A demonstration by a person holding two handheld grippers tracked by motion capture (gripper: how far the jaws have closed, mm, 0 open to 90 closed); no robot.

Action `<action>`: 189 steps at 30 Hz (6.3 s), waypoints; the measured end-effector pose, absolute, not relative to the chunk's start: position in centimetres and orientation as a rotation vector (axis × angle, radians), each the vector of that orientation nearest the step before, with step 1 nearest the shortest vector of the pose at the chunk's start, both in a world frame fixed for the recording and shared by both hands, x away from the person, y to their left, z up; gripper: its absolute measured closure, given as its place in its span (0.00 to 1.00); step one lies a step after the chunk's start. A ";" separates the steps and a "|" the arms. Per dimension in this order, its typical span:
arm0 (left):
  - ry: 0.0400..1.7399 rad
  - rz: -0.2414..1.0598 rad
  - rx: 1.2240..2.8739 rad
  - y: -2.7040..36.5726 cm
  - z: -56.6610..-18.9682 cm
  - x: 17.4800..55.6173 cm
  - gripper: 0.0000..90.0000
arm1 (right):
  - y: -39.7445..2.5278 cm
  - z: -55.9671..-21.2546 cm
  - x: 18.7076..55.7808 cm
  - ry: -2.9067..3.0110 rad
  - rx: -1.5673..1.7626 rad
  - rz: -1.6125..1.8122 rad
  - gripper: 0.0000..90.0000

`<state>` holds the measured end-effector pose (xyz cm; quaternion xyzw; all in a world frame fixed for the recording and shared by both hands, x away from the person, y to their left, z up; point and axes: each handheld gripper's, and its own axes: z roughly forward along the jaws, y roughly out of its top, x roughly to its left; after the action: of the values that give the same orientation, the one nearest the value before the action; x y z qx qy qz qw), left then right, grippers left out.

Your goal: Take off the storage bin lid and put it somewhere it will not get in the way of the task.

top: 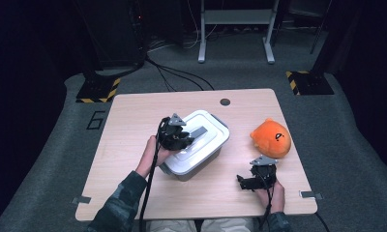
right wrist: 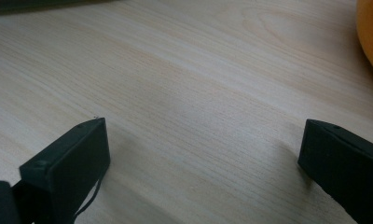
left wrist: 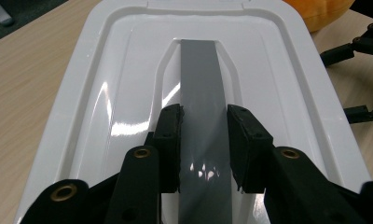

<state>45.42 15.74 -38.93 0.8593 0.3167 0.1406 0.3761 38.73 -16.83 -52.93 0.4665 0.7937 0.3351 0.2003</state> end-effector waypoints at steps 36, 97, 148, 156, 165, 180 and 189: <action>0.820 0.392 2.141 17.4 -36.7 45.3 0.74 | -16.9 -52.9 38.7 2.215 1.308 0.936 0.02; 1.081 0.536 1.983 28.5 -34.5 46.4 0.74 | -16.9 -52.9 38.7 2.214 1.306 0.926 0.01; 1.520 0.532 1.854 38.2 -43.4 49.1 0.74 | -16.8 -52.9 38.7 2.203 1.315 0.930 0.01; 1.553 0.499 1.845 38.4 -45.3 49.3 0.74 | -16.8 -52.9 38.7 2.206 1.311 0.927 0.01; 1.575 0.472 1.857 38.2 -47.6 49.7 0.74 | -16.9 -52.9 38.7 2.211 1.308 0.924 0.01; 1.607 0.430 1.867 38.3 -50.1 50.0 0.73 | -16.9 -52.9 38.7 2.208 1.311 0.929 0.02; 1.626 0.440 1.881 37.8 -49.7 49.7 0.39 | -16.9 -52.9 38.7 2.213 1.304 0.927 0.02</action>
<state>49.71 37.84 -49.67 0.7098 0.6136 0.1662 0.3035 38.74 -16.91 -52.92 0.4674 0.7934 0.3322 0.2042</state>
